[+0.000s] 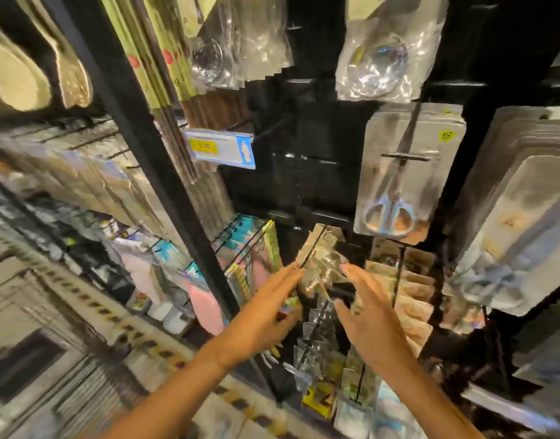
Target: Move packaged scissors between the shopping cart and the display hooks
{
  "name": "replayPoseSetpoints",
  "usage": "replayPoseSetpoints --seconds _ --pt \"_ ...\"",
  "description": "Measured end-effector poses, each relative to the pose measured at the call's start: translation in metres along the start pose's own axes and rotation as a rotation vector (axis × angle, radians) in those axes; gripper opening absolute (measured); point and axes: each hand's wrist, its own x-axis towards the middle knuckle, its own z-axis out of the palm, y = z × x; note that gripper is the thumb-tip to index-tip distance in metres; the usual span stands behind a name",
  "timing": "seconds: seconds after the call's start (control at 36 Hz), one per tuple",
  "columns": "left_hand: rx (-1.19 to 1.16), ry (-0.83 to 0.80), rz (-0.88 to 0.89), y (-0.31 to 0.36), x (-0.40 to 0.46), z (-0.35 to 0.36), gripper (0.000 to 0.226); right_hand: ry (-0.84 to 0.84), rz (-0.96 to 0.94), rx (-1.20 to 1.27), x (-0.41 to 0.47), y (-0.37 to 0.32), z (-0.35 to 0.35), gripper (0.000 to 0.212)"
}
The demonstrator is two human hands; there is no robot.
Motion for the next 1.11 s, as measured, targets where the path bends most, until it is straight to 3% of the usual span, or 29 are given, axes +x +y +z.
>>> replayPoseSetpoints --seconds 0.08,0.25,0.42,0.47,0.67,0.83,0.92,1.11 --pt "-0.034 -0.011 -0.077 -0.022 -0.053 -0.008 0.072 -0.158 -0.11 0.008 -0.003 -0.008 0.032 0.054" --pt "0.118 0.08 -0.331 -0.063 -0.174 -0.021 0.069 -0.449 -0.37 0.014 -0.016 -0.053 0.119 0.042" --pt "0.128 0.166 -0.608 -0.089 -0.3 -0.045 0.066 -0.834 -0.495 -0.104 -0.041 -0.112 0.204 0.052" --pt "0.104 0.193 -0.688 -0.094 -0.339 -0.052 0.067 -0.908 -0.51 -0.097 -0.052 -0.128 0.231 0.068" --pt "0.198 0.252 -0.903 -0.146 -0.48 -0.064 0.072 -1.032 -0.584 -0.208 -0.092 -0.186 0.327 0.06" --pt "0.291 0.342 -0.944 -0.17 -0.574 -0.09 0.078 -1.098 -0.607 -0.297 -0.126 -0.268 0.399 0.058" --pt "0.272 0.409 -0.983 -0.181 -0.62 -0.093 0.082 -1.166 -0.629 -0.342 -0.143 -0.293 0.437 0.059" --pt "0.084 0.327 -1.229 -0.219 -0.699 -0.065 0.068 -1.264 -0.629 -0.444 -0.168 -0.32 0.507 0.059"
